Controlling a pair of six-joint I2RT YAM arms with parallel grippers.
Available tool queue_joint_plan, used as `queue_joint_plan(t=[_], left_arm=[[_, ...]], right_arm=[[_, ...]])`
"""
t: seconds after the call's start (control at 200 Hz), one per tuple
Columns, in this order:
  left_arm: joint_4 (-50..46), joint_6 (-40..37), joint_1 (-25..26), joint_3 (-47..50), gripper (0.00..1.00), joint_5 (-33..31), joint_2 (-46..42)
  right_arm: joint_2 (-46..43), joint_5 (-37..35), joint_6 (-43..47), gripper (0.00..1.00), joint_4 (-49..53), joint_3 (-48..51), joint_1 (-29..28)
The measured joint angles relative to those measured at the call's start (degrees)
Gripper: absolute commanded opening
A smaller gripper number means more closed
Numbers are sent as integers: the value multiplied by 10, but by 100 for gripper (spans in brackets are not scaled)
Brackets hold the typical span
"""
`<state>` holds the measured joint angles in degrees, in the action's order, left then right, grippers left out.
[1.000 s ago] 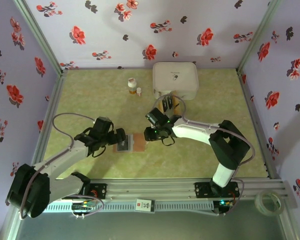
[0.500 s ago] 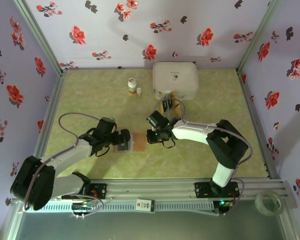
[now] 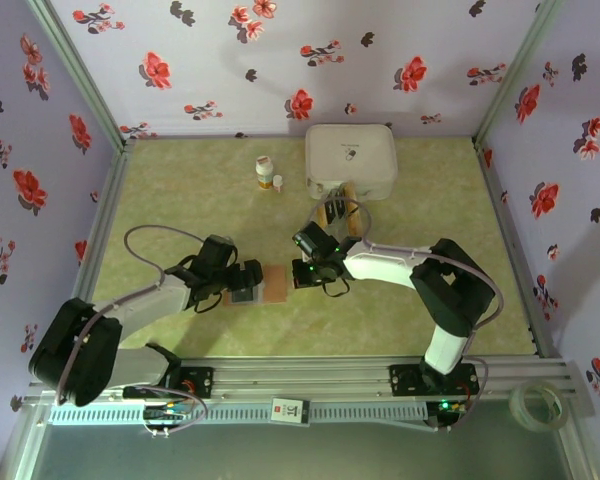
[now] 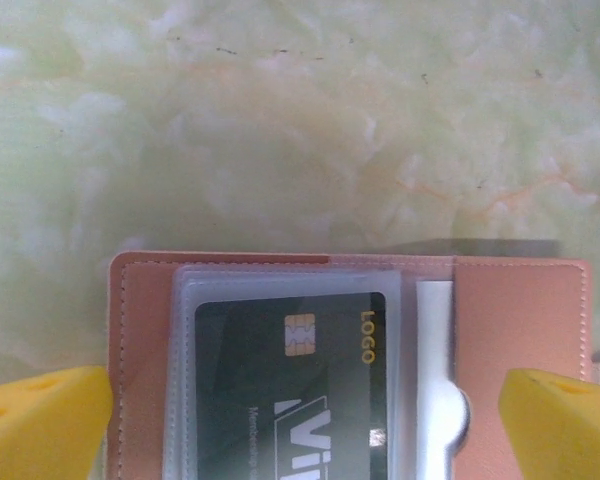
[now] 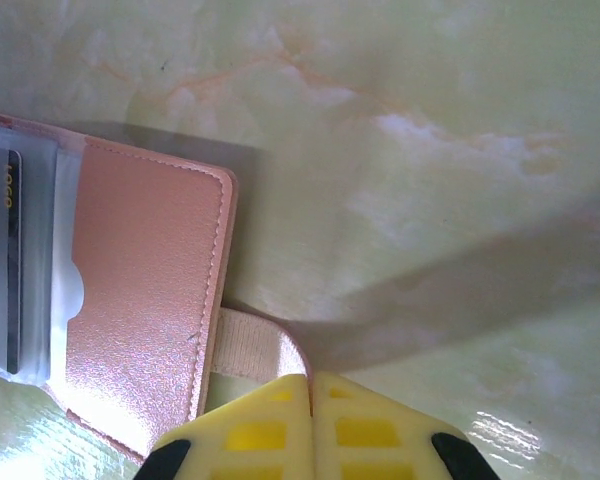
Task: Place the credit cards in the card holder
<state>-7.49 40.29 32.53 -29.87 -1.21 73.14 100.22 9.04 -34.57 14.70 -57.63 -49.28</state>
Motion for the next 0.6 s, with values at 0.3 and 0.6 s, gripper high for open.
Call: queue_joint_plan(t=[0.3,0.6], left_arm=[[-2,0,0,13,100,-28,-3],[5,-3,0,13,100,-28,6]], right_arm=[[1,2,0,3,-1,0,0],[16,6,0,3,-2,-1,0]])
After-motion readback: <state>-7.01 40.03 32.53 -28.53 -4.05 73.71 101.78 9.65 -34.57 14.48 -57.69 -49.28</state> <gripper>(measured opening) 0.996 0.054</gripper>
